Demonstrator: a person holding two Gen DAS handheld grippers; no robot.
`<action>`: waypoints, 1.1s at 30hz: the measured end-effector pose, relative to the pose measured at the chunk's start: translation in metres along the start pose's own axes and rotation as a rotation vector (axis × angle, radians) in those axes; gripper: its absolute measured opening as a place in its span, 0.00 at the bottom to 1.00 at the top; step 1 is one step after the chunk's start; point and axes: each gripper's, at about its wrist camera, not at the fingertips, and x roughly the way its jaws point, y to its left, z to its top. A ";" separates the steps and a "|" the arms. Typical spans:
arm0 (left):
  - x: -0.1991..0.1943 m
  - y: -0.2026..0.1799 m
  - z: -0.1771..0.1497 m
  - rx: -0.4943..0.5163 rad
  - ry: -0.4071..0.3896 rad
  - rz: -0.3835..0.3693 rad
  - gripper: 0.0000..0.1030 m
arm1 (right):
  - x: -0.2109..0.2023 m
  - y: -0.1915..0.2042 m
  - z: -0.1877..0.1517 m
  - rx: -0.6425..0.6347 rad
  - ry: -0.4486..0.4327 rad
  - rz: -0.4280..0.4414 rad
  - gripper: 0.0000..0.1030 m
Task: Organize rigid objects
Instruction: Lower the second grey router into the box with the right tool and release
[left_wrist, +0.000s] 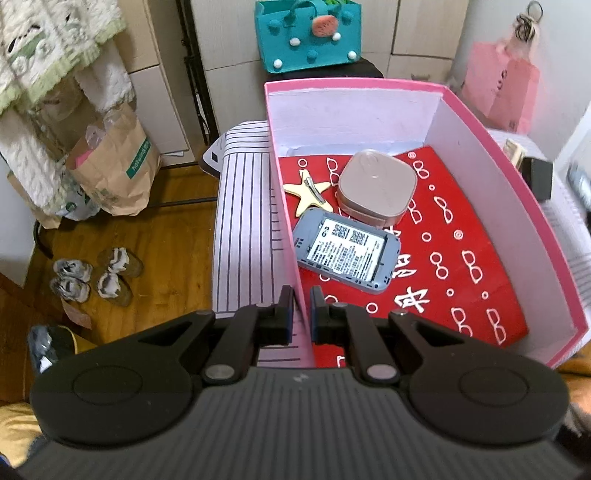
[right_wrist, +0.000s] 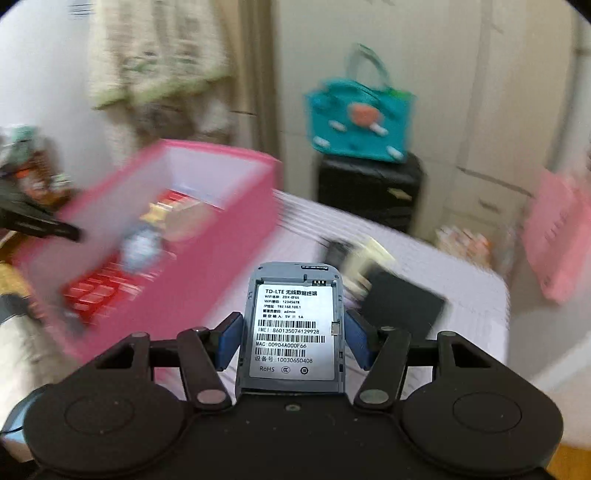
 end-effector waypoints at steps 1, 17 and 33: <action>0.000 0.000 0.000 0.008 0.005 0.004 0.07 | -0.003 0.009 0.009 -0.032 -0.010 0.024 0.63; -0.001 -0.005 -0.001 0.055 -0.004 0.027 0.07 | 0.097 0.125 0.074 -0.502 0.151 0.138 0.63; -0.001 -0.004 -0.001 0.075 -0.005 0.019 0.07 | 0.153 0.128 0.059 -0.712 0.394 0.158 0.63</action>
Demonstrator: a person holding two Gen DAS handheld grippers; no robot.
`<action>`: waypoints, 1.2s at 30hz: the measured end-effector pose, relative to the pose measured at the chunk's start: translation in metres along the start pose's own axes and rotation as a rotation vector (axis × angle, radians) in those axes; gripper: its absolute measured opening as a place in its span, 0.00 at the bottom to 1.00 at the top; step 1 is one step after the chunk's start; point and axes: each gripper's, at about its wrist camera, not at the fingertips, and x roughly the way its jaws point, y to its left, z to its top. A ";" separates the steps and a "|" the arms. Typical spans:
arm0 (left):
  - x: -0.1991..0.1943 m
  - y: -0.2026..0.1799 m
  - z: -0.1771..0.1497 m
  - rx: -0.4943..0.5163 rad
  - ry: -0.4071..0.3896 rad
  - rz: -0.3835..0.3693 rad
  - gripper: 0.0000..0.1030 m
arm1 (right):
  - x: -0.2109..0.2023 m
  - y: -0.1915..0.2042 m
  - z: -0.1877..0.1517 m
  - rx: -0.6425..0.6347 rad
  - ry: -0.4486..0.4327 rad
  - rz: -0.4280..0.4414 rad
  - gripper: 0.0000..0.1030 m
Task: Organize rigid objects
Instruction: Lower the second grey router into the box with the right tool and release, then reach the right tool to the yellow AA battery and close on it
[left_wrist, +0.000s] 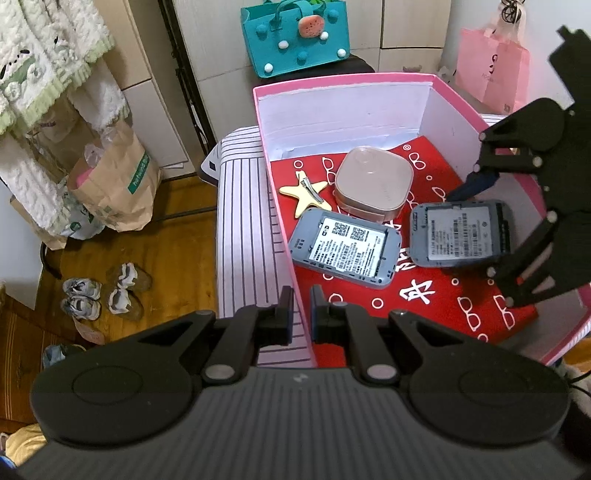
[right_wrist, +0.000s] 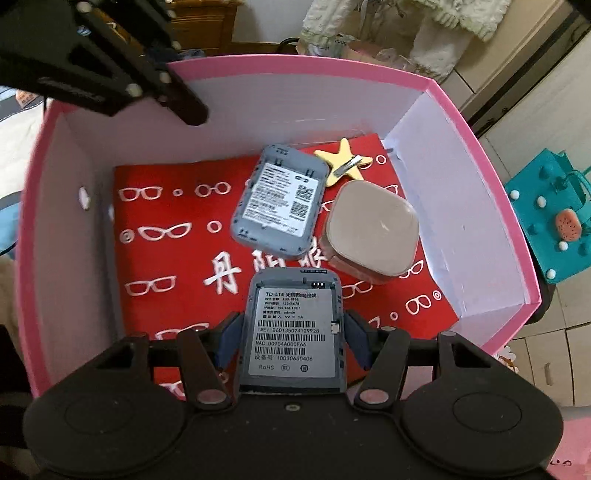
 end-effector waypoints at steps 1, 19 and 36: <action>0.000 0.000 0.001 0.002 0.002 0.001 0.07 | 0.002 -0.003 0.002 0.004 0.003 0.001 0.63; -0.002 0.005 -0.003 -0.026 -0.007 -0.023 0.08 | -0.060 -0.026 -0.040 0.253 -0.328 -0.165 0.73; -0.002 0.007 -0.002 -0.047 -0.002 -0.036 0.08 | -0.090 -0.023 -0.190 0.739 -0.376 -0.031 0.63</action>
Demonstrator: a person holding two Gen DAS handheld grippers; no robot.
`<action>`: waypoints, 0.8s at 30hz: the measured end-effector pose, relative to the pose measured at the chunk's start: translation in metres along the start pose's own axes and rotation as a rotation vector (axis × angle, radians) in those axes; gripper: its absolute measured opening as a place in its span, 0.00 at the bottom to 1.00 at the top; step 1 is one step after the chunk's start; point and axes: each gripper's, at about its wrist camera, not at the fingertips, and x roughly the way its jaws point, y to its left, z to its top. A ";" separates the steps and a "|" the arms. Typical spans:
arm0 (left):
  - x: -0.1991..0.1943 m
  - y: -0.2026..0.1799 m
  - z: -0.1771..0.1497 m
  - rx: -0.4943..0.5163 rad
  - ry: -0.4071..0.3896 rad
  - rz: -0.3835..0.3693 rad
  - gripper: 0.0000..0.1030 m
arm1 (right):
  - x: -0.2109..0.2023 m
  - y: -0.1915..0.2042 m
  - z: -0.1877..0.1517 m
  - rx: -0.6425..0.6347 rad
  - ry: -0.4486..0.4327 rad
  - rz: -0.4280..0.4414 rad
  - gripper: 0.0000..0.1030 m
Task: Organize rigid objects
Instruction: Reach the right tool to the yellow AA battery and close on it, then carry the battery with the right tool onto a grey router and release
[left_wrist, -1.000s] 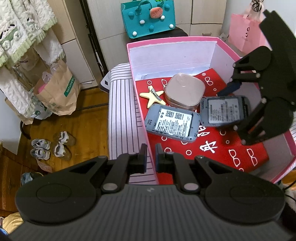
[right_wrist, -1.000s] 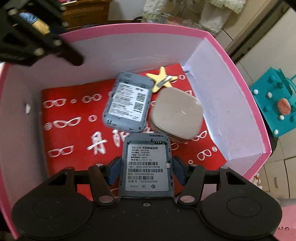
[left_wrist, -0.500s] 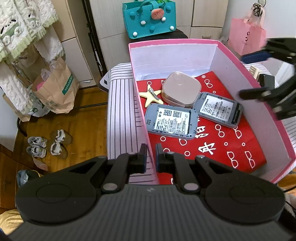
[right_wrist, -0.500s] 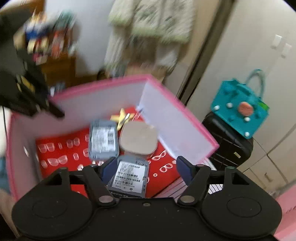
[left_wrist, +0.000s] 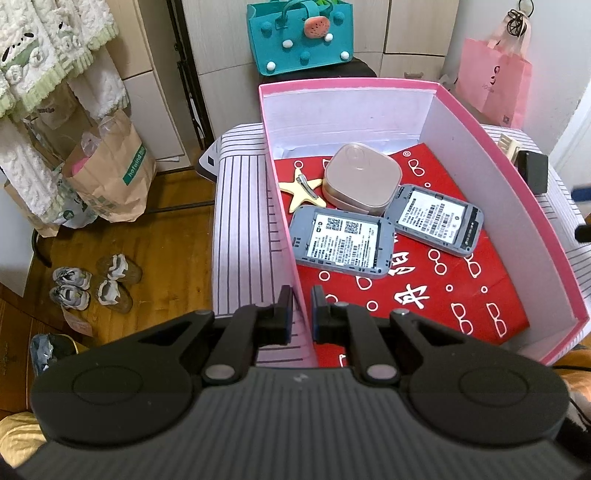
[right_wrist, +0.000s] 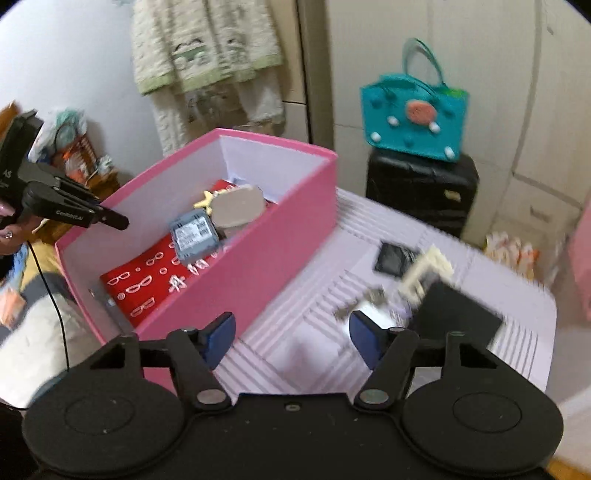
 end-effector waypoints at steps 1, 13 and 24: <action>0.000 0.000 0.000 -0.005 0.000 -0.004 0.09 | 0.001 -0.004 -0.008 0.019 0.006 0.000 0.59; -0.002 -0.006 -0.001 0.046 -0.014 0.030 0.08 | 0.023 -0.011 -0.066 0.024 0.098 -0.057 0.31; -0.002 -0.011 0.000 0.086 -0.011 0.050 0.07 | 0.034 -0.006 -0.063 -0.008 0.111 -0.102 0.11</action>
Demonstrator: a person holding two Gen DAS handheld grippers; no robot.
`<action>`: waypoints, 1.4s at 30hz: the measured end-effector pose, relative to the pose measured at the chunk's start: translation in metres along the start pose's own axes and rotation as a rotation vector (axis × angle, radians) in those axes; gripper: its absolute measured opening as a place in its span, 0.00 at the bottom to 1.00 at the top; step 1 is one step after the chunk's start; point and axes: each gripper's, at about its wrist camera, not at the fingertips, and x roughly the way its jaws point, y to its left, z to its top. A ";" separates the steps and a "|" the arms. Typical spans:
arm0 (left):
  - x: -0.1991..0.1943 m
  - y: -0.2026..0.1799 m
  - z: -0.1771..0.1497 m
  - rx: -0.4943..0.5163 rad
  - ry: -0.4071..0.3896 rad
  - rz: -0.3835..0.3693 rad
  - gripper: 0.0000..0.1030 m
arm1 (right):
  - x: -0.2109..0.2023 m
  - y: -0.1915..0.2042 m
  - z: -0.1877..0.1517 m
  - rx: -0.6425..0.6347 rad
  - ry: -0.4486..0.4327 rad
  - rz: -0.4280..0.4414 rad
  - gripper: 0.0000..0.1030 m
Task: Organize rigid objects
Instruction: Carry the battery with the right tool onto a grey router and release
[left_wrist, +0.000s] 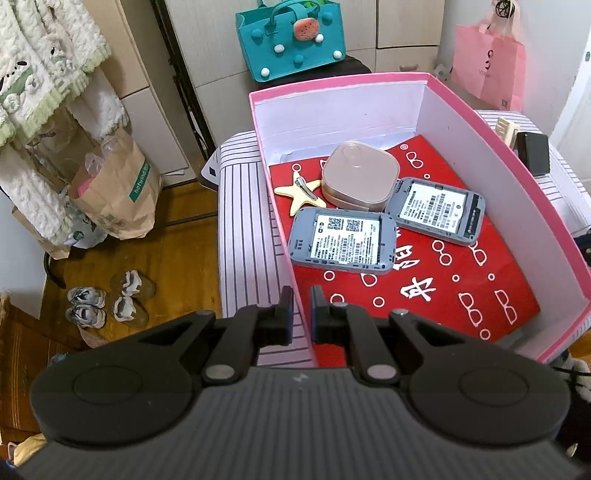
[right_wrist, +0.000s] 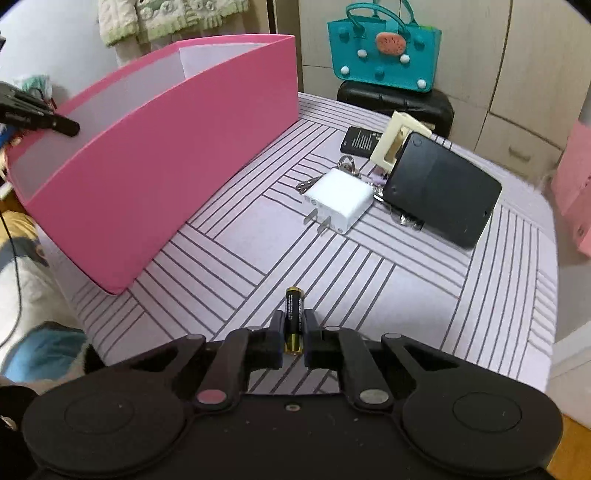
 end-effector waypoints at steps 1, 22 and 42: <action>0.000 0.000 0.000 0.003 -0.004 0.009 0.06 | -0.003 0.001 0.003 -0.005 -0.014 -0.005 0.11; -0.003 0.004 0.005 0.033 -0.023 0.026 0.05 | -0.026 0.098 0.141 -0.233 -0.188 0.221 0.11; -0.004 0.005 -0.002 -0.007 -0.074 0.018 0.05 | 0.096 0.147 0.205 -0.232 0.082 0.293 0.16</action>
